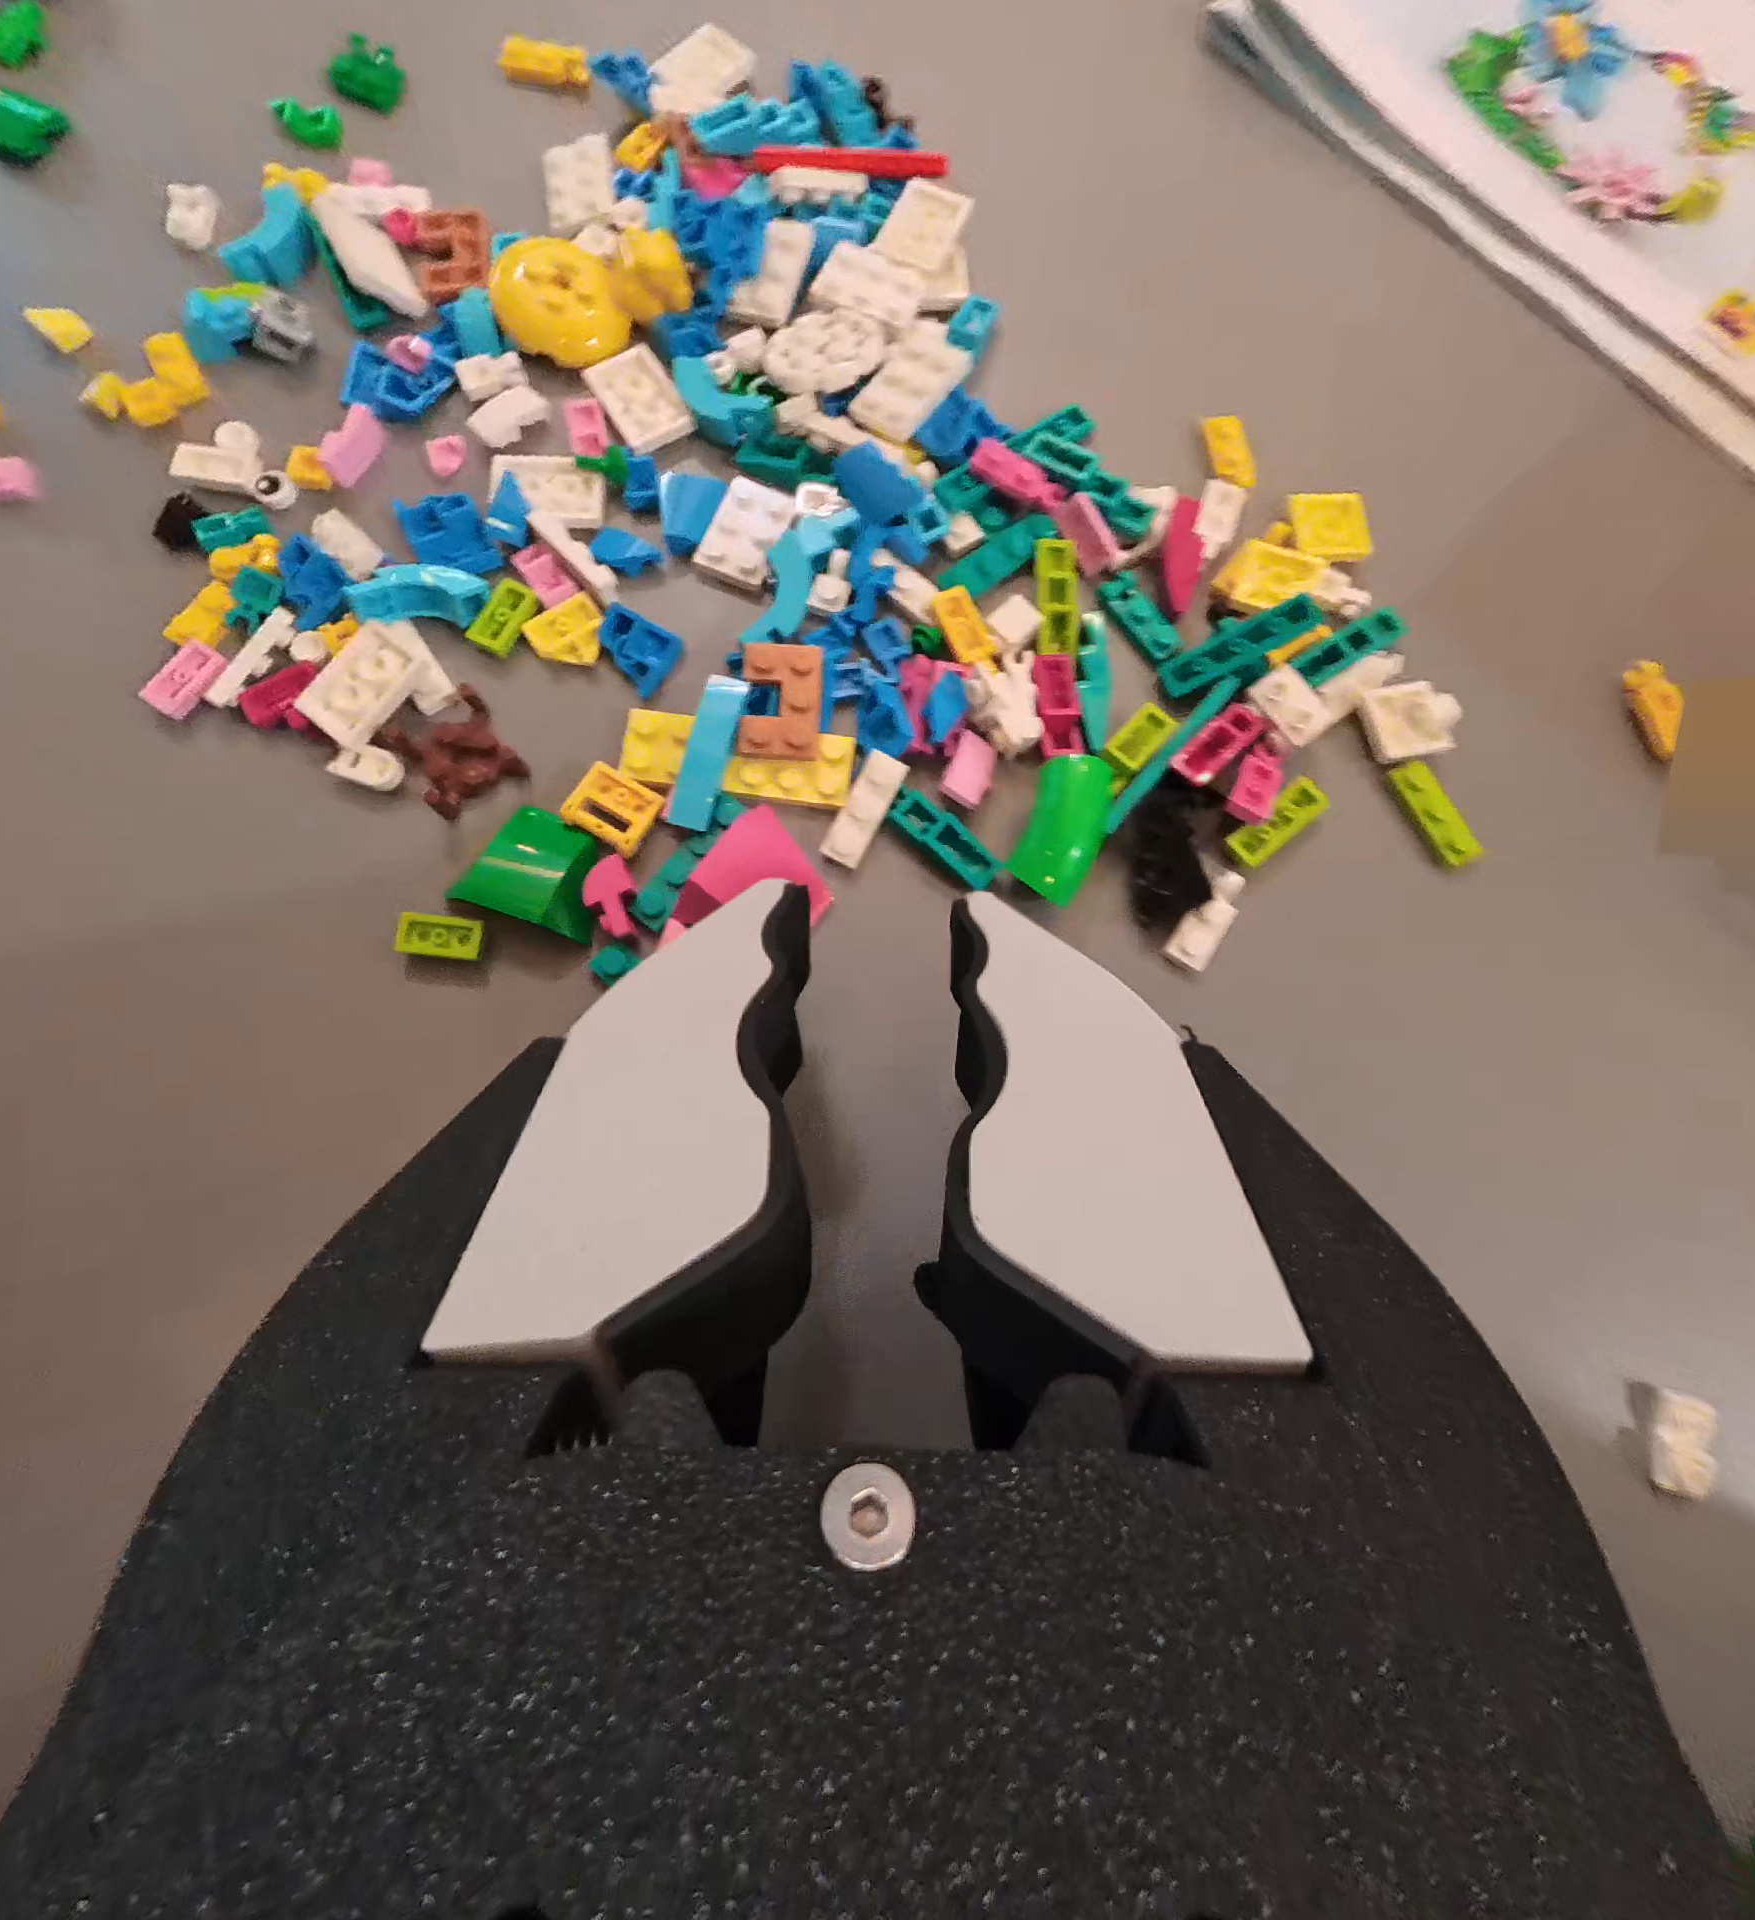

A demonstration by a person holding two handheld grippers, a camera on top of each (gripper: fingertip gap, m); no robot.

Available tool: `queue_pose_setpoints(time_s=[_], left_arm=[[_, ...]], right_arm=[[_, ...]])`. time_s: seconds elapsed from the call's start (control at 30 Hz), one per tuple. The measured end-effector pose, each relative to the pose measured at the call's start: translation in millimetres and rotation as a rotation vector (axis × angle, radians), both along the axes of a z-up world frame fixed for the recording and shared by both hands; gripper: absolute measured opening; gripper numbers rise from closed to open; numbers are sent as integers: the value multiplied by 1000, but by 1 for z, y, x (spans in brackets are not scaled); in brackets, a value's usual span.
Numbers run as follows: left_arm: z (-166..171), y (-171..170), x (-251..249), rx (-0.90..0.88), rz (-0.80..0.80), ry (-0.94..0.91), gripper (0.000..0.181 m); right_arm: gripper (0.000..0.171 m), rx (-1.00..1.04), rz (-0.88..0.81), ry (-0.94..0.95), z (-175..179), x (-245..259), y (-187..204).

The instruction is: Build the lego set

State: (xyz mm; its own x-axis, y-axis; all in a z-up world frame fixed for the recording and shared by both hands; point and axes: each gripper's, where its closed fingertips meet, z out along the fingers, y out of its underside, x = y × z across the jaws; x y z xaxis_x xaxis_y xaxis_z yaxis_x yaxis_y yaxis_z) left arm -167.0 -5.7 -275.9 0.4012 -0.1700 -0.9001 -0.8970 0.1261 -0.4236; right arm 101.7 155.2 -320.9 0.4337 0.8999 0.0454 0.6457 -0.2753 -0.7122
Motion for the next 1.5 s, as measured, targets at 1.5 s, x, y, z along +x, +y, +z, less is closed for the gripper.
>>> queue_pose_setpoints(time_s=[1.5], left_arm=[[-3, 0, 0, -5, 3, 25, 34]], right_arm=[[35, 16, 13, -119, -9, -25, 105]])
